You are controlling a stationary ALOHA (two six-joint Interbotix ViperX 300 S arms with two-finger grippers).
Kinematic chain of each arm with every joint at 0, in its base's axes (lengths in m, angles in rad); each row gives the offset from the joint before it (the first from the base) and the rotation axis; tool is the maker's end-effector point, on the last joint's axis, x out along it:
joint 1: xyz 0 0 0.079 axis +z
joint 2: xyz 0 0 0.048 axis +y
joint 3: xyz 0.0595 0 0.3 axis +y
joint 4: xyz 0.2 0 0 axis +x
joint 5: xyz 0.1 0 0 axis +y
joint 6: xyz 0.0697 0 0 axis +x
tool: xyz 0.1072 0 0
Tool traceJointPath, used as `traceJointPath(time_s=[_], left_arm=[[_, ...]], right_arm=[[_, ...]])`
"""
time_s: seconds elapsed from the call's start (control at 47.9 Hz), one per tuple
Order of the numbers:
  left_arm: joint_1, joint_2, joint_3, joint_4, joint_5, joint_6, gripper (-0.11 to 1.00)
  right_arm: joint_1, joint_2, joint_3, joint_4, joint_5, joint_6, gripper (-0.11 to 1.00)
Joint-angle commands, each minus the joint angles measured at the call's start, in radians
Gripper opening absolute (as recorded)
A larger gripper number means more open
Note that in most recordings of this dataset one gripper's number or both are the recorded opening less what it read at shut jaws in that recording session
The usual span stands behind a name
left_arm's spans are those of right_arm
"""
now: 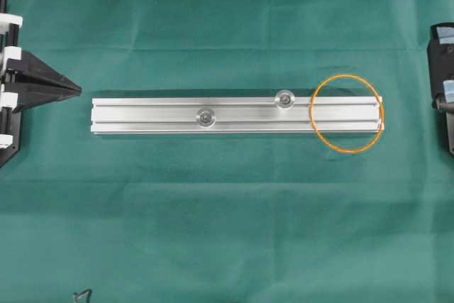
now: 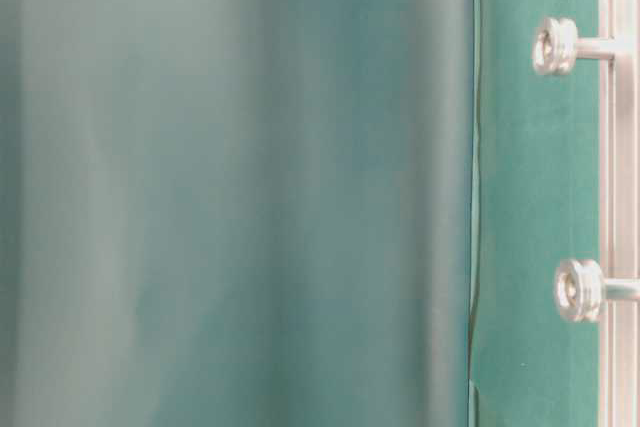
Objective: Hook the rubber onto the shaft.
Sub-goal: 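Raise the right gripper and move it above the orange rubber band, then open the right gripper and lower it over the band's near edge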
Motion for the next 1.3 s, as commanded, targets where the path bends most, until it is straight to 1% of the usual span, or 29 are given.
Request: traceJointPath(time_s=[0.0,0.084,0.104,0.188,0.23,0.272,0.313,0.418,0.899,1.149,1.275], left_arm=[[0.003,0.008,-0.035,0.002,-0.009,0.002,0.02],[0.003,0.008,-0.035,0.002,-0.009,0.002,0.02],[0.002,0.008,-0.034,0.002,-0.009,0.002,0.02],[0.003,0.008,-0.034,0.002,-0.009,0.002,0.02],[0.003,0.008,-0.034,0.002,-0.009,0.000,0.02],[0.002,0.008,-0.034,0.002,-0.009,0.000,0.02],[0.003,0.008,-0.035,0.002,-0.009,0.002,0.02],[0.002,0.008,-0.034,0.002,-0.009,0.002,0.02],[0.002,0.008,-0.035,0.002,-0.009,0.002,0.02],[0.003,0.008,-0.035,0.002,-0.009,0.002,0.02],[0.003,0.008,-0.035,0.002,-0.009,0.002,0.02]], right_arm=[[0.002,0.006,-0.025,-0.005,0.003,0.002,0.28],[0.002,0.009,-0.025,-0.011,0.003,0.002,0.52],[0.002,0.009,-0.025,-0.011,0.003,0.002,0.61],[0.002,0.009,-0.025,-0.012,0.002,0.002,0.84],[0.002,0.009,-0.025,-0.012,0.003,0.002,0.93],[0.002,0.009,-0.025,-0.012,0.002,0.002,0.98],[0.002,0.009,-0.025,-0.012,0.003,0.002,0.99],[0.002,0.009,-0.025,-0.012,0.005,0.002,0.98],[0.002,0.009,-0.026,-0.012,0.000,0.002,0.98],[0.002,0.040,-0.031,-0.012,-0.003,0.000,0.98],[0.002,0.067,-0.043,-0.012,-0.029,0.000,0.98]])
